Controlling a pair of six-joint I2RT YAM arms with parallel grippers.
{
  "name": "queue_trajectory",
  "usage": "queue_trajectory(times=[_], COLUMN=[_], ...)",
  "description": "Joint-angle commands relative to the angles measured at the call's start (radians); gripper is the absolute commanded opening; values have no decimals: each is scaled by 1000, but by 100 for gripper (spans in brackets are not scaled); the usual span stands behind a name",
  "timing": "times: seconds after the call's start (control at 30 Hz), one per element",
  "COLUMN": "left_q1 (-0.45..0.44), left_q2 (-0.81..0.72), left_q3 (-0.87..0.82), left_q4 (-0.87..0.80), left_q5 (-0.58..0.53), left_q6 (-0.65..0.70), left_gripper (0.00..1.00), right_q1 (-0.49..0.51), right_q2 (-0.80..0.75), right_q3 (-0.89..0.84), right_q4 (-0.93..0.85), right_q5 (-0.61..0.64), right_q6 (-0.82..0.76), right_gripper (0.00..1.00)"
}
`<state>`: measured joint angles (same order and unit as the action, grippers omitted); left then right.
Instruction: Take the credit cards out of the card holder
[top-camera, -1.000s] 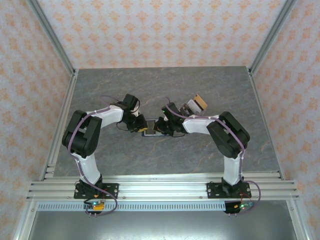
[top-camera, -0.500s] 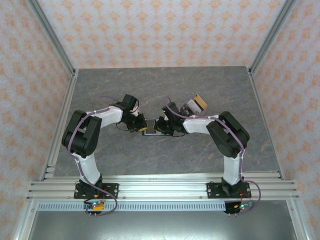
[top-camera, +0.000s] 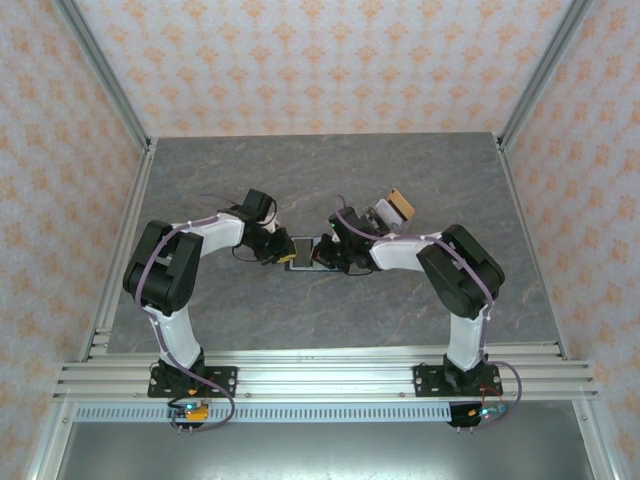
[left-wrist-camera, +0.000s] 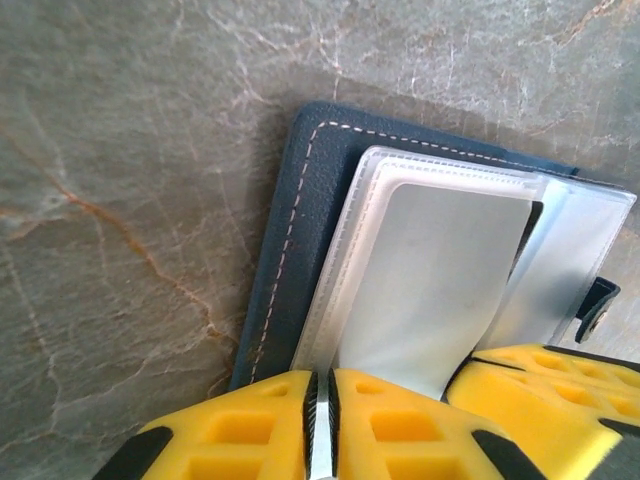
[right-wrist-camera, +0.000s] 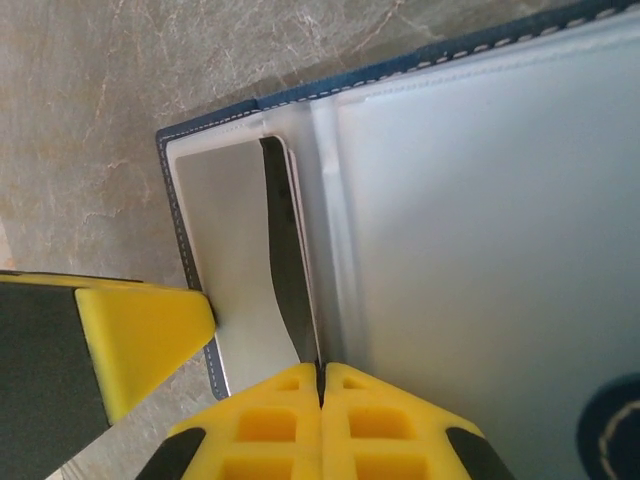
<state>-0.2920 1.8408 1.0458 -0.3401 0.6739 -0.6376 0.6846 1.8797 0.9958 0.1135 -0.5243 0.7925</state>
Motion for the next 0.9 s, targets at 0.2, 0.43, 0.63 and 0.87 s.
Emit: queue_trajectory(times=[0.2, 0.43, 0.63, 0.87], left_q1=[16, 17, 17, 1], left_q2=[-32, -55, -96, -43], left_q3=[-10, 6, -14, -8], left_q4=[-66, -77, -11, 17], left_q5=[-1, 9, 40, 51], left_q6=[30, 36, 11, -4], left_gripper=[17, 14, 15, 15], right_q1=[-3, -5, -6, -7], right_q2=[-61, -66, -53, -45], right_q3=[-41, -40, -30, -32], right_q4=[-5, -34, -31, -4], right_q5=[66, 83, 70, 59], right_q6=[-28, -38, -32, -3], right_gripper=[0, 0, 0, 21])
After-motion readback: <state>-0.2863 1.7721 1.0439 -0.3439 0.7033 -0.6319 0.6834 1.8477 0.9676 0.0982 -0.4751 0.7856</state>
